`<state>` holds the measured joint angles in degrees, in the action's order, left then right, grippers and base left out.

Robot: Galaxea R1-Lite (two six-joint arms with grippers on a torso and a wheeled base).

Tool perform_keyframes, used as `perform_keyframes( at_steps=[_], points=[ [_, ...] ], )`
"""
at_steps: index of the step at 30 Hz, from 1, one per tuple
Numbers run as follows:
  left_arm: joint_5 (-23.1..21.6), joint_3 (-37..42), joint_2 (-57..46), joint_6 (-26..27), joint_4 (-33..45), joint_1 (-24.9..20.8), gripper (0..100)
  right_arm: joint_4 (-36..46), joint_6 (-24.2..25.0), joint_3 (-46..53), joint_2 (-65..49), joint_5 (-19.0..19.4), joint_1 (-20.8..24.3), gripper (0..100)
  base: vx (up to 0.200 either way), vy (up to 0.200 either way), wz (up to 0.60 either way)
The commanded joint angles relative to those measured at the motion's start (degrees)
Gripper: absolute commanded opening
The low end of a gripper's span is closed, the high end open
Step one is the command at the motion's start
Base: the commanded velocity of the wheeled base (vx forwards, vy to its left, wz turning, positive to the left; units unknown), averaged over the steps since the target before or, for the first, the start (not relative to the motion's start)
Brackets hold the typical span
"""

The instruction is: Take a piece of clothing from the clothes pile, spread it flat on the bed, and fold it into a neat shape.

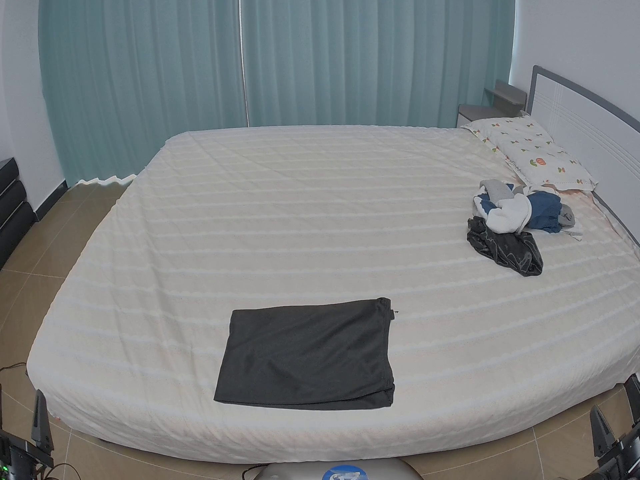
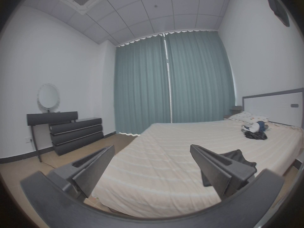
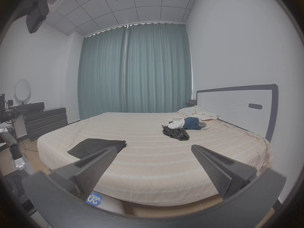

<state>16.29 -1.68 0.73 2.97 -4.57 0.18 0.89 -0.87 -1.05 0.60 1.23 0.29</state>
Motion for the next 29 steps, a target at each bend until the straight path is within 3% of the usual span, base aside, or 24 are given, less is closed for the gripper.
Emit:
perform_keyframes(
  at_steps=[1, 13, 17, 29],
  points=[
    [-5.74, 1.68, -0.47, -1.48, 1.41, -0.01, 100, -0.01, -0.1, 0.7, -0.6, 0.0, 0.06, 100, 0.0, 0.0, 0.0],
    [-10.75, 1.68, -0.38, -5.7, 3.17, -0.01, 100, -0.01, 0.34, 0.7, -0.6, -0.09, 0.06, 100, 0.0, 0.0, 0.0],
    [-13.3, 1.68, -0.47, -2.1, 4.84, -0.01, 100, -0.1, 0.34, 0.7, -0.6, -0.09, 0.06, 100, 0.0, 0.0, 0.0],
    [-13.47, 1.68, -0.38, -2.71, 4.84, -0.01, 100, -0.01, 0.34, 0.7, -0.6, -0.09, 0.06, 100, 0.0, 0.0, 0.0]
  ],
)
